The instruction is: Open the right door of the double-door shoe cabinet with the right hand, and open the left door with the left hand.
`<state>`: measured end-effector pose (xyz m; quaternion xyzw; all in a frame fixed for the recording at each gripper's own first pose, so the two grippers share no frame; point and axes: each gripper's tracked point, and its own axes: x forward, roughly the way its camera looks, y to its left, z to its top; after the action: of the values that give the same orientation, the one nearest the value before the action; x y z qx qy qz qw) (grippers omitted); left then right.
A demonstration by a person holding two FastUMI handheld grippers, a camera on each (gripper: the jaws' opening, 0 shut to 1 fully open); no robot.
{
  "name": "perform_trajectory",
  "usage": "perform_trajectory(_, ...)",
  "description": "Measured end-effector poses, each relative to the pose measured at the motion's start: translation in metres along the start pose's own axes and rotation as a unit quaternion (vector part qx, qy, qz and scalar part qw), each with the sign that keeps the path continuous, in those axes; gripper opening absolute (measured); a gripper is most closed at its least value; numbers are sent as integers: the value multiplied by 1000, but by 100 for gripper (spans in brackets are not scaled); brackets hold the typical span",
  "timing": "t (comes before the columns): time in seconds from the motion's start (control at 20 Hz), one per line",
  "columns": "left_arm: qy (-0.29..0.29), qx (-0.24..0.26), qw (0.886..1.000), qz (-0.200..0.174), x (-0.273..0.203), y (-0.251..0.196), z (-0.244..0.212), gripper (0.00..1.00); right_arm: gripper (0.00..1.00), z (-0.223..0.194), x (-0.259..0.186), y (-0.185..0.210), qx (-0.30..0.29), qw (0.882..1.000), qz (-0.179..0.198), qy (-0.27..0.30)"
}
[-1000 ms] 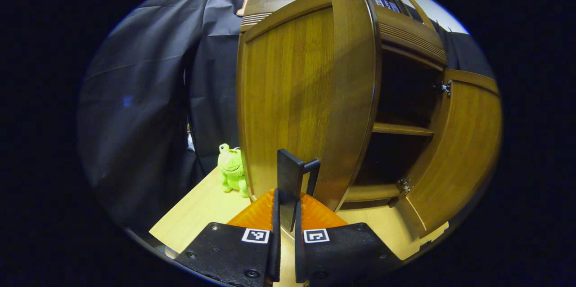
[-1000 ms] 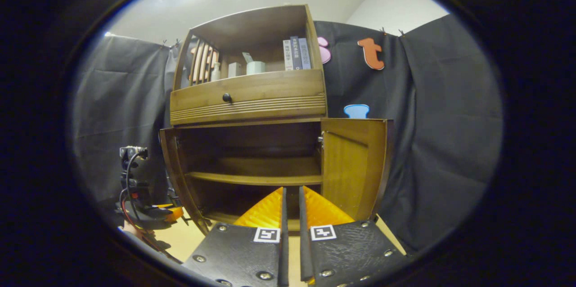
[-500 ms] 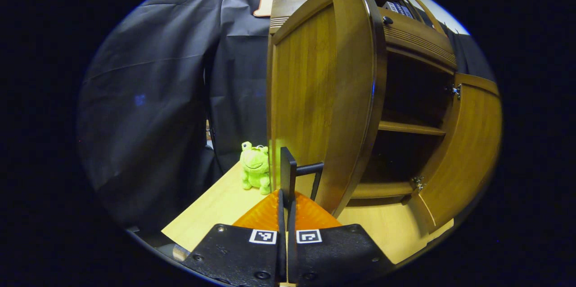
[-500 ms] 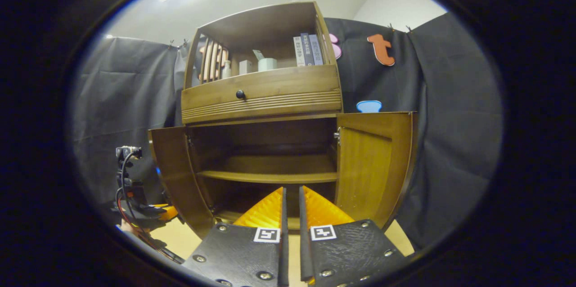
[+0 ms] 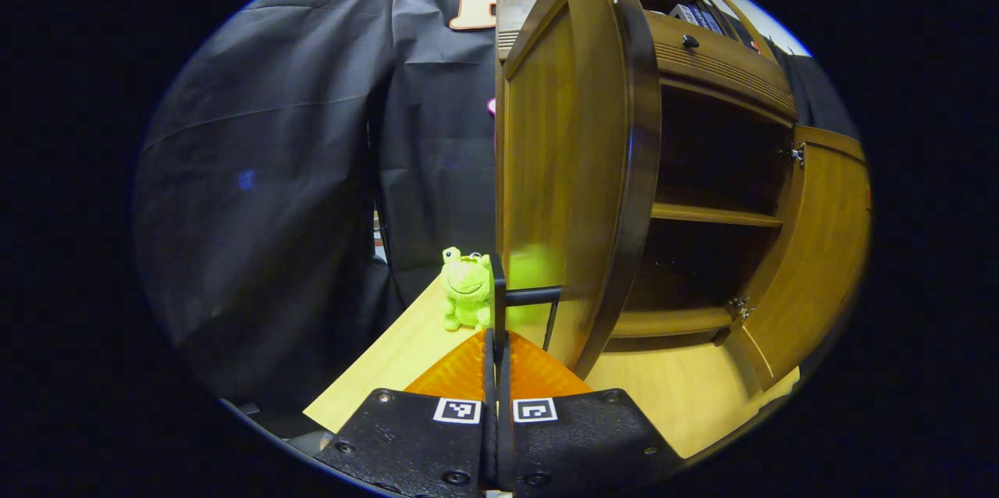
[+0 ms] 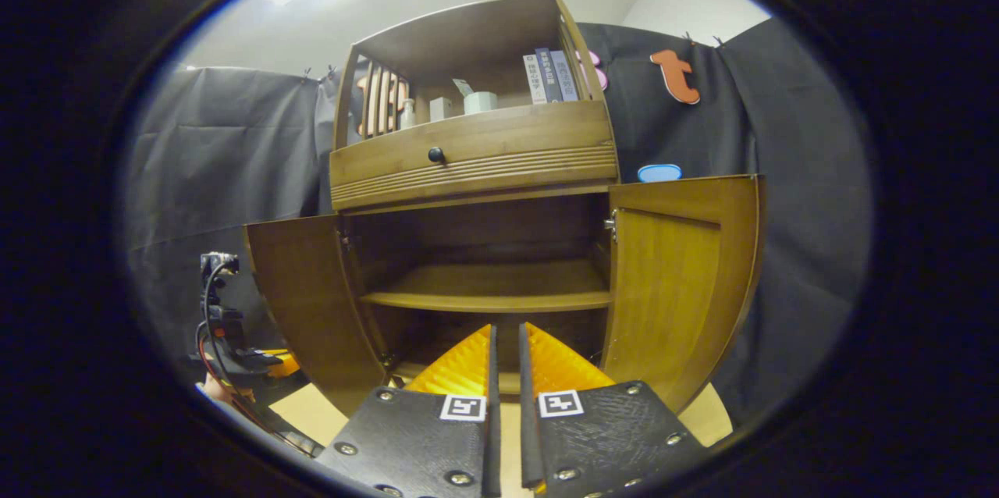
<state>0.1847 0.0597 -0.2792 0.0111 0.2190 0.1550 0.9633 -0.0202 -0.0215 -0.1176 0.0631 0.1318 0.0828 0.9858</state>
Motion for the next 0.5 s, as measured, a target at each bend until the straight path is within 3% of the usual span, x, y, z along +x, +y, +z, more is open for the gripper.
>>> perform_trajectory(0.5, -1, 4, 1000, -4, -1, 5, -3, 1, 11, -12, 11, 22, 3, 1000, 25, 16)
